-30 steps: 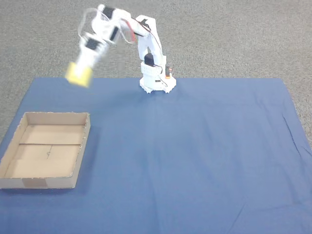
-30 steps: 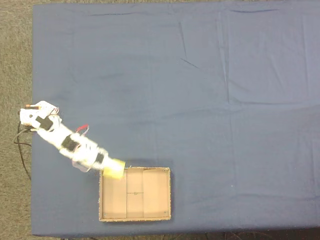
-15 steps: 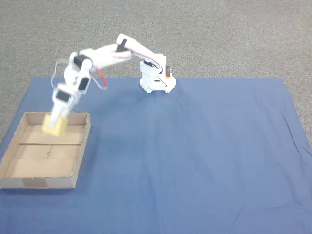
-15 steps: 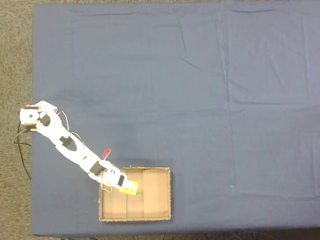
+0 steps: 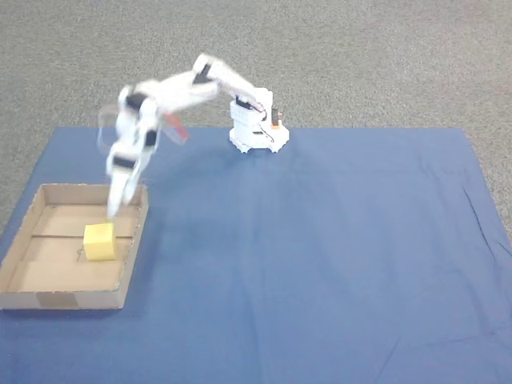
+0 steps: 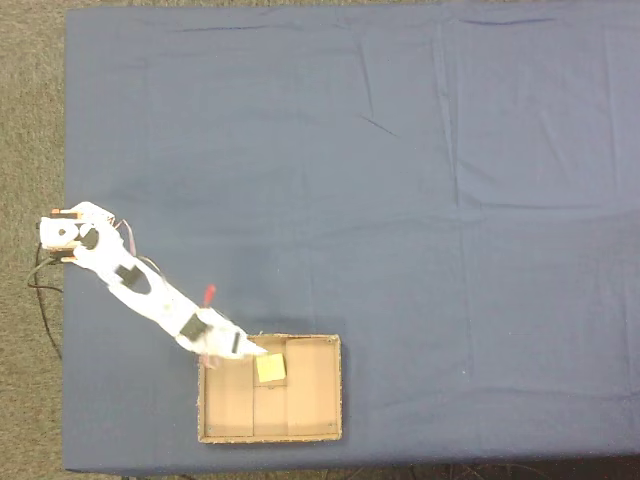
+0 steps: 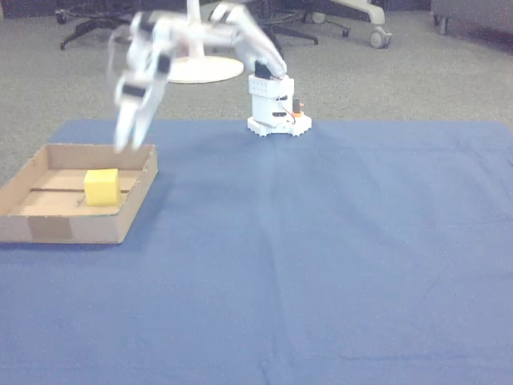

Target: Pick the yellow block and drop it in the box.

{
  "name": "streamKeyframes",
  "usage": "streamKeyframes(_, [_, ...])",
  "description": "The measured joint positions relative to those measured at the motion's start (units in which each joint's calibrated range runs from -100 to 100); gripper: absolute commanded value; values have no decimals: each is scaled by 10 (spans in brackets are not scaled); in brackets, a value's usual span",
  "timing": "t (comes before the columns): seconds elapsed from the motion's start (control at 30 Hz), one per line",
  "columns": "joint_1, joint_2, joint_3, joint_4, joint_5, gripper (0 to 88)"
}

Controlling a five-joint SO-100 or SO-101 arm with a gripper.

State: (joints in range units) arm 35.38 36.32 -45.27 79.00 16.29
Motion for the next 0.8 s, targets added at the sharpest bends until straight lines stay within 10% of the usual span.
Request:
streamKeyframes(0.47, [-356,-1186,1152,-231,-90,2])
streamKeyframes(0.8, [-380,-1332,1434,-319,-147,2])
